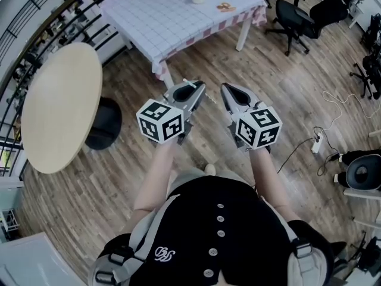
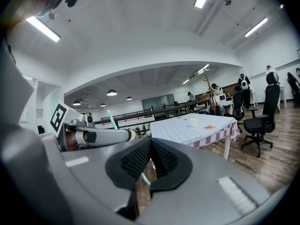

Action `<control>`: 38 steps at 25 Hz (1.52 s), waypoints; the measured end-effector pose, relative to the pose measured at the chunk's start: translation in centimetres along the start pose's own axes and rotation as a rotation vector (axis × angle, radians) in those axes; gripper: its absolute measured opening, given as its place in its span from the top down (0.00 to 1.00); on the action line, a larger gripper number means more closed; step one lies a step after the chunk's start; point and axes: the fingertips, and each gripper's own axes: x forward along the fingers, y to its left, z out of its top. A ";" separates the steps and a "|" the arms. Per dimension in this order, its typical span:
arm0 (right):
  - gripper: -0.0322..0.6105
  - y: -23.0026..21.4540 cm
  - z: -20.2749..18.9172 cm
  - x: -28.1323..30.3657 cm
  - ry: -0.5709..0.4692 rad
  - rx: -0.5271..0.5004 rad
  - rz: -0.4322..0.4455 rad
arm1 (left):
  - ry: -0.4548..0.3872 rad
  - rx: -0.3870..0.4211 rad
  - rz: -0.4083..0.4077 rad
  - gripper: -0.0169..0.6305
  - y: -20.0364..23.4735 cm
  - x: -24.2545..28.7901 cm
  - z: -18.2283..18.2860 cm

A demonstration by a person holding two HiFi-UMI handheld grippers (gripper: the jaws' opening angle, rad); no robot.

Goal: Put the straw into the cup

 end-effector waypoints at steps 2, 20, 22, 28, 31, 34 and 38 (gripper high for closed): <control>0.95 -0.3 -0.2 0.2 0.004 0.001 0.011 | 0.001 0.009 0.012 0.93 0.2 0.4 -0.1; 0.95 -8.5 1.4 9.5 0.019 0.013 -0.004 | 0.026 -0.010 0.008 0.93 9.7 8.8 1.0; 0.95 -9.3 3.0 12.0 0.017 -0.012 -0.003 | 0.008 -0.016 -0.001 0.93 12.0 10.1 2.6; 0.95 -12.2 8.2 19.4 -0.035 -0.038 -0.029 | -0.011 0.011 -0.031 0.93 18.7 13.9 7.8; 0.95 -13.7 9.7 22.7 -0.052 -0.044 -0.048 | -0.026 0.019 -0.061 0.93 21.3 15.8 9.6; 0.95 -15.2 10.7 25.4 -0.064 -0.038 -0.071 | -0.017 0.032 -0.085 0.93 23.6 17.4 10.7; 0.95 -16.9 10.8 28.0 -0.063 -0.017 -0.093 | 0.004 0.028 -0.094 0.93 26.3 18.7 11.0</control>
